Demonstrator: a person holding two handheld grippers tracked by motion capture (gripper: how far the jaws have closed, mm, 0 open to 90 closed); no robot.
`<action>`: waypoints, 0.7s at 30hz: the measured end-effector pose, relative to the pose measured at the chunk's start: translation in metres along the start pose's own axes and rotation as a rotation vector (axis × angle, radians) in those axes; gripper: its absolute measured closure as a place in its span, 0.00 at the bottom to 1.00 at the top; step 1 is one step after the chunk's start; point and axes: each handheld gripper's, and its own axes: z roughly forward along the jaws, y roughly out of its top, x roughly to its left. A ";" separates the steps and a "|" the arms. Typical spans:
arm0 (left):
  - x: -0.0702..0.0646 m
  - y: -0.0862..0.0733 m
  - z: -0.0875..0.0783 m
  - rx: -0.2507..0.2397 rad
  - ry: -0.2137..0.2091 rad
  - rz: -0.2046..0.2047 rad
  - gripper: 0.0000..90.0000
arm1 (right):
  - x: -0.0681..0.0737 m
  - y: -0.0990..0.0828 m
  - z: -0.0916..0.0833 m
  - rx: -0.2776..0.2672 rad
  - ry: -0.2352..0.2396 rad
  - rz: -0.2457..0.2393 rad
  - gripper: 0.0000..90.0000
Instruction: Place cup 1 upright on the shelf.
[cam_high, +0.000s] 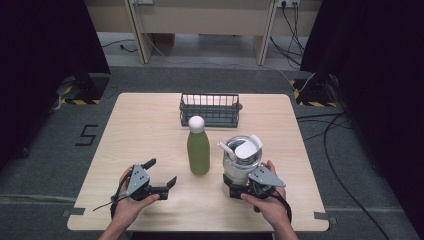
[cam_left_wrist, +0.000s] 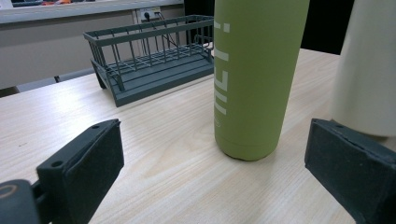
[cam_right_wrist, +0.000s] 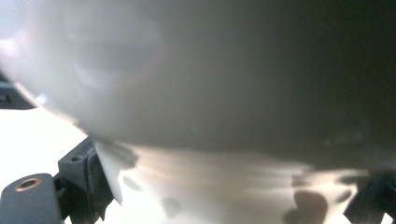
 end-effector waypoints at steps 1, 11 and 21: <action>0.000 0.000 0.000 0.000 0.000 0.000 0.04 | 0.000 0.000 0.000 0.000 0.000 0.000 0.12; 0.000 -0.001 0.000 0.009 0.007 0.001 0.06 | -0.015 0.017 0.005 -0.020 -0.049 0.013 0.12; -0.002 -0.001 0.002 0.009 0.002 0.003 0.06 | -0.035 0.036 0.019 -0.046 -0.090 0.039 0.12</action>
